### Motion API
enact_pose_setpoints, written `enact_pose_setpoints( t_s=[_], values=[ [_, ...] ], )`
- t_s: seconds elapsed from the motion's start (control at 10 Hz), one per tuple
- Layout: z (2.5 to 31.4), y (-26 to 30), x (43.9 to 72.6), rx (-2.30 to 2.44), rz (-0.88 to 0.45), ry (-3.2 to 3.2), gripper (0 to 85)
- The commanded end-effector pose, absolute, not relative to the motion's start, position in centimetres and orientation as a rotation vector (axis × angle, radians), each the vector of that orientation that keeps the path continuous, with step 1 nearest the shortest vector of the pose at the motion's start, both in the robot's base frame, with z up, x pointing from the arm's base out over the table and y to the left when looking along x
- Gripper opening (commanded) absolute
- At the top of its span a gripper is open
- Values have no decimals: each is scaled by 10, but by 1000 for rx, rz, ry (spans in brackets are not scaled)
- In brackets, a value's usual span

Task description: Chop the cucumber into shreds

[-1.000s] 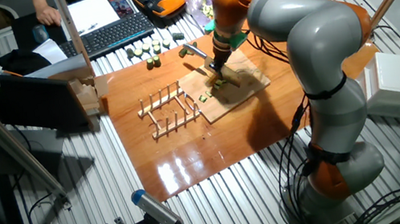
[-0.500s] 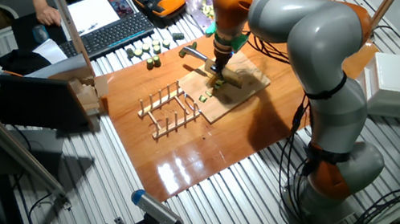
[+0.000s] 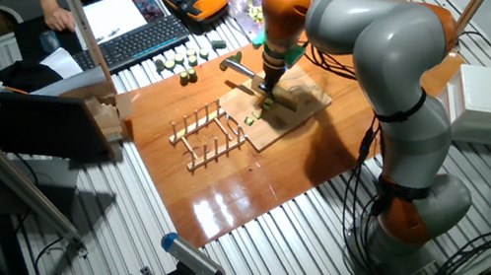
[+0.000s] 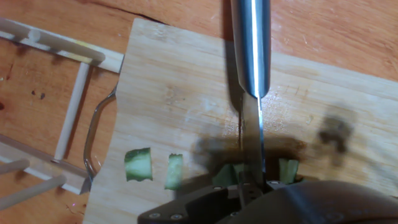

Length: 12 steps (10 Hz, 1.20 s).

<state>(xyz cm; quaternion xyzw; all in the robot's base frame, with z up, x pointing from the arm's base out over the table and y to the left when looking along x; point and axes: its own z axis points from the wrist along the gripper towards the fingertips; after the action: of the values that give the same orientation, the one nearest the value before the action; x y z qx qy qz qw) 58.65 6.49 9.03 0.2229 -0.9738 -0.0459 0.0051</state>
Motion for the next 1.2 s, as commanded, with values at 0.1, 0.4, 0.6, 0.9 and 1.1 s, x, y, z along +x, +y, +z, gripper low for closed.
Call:
enact_pose_setpoints(
  t_s=[0.1, 0.4, 0.6, 0.9, 1.1],
  values=[
    [90, 64, 586, 698, -144, -3049, 0],
    [81, 65, 582, 700, -134, -3065, 0],
    [73, 68, 576, 695, -135, -3081, 0],
    [59, 66, 577, 699, -140, -3104, 0],
    [57, 66, 580, 690, -155, -3112, 0]
  ],
)
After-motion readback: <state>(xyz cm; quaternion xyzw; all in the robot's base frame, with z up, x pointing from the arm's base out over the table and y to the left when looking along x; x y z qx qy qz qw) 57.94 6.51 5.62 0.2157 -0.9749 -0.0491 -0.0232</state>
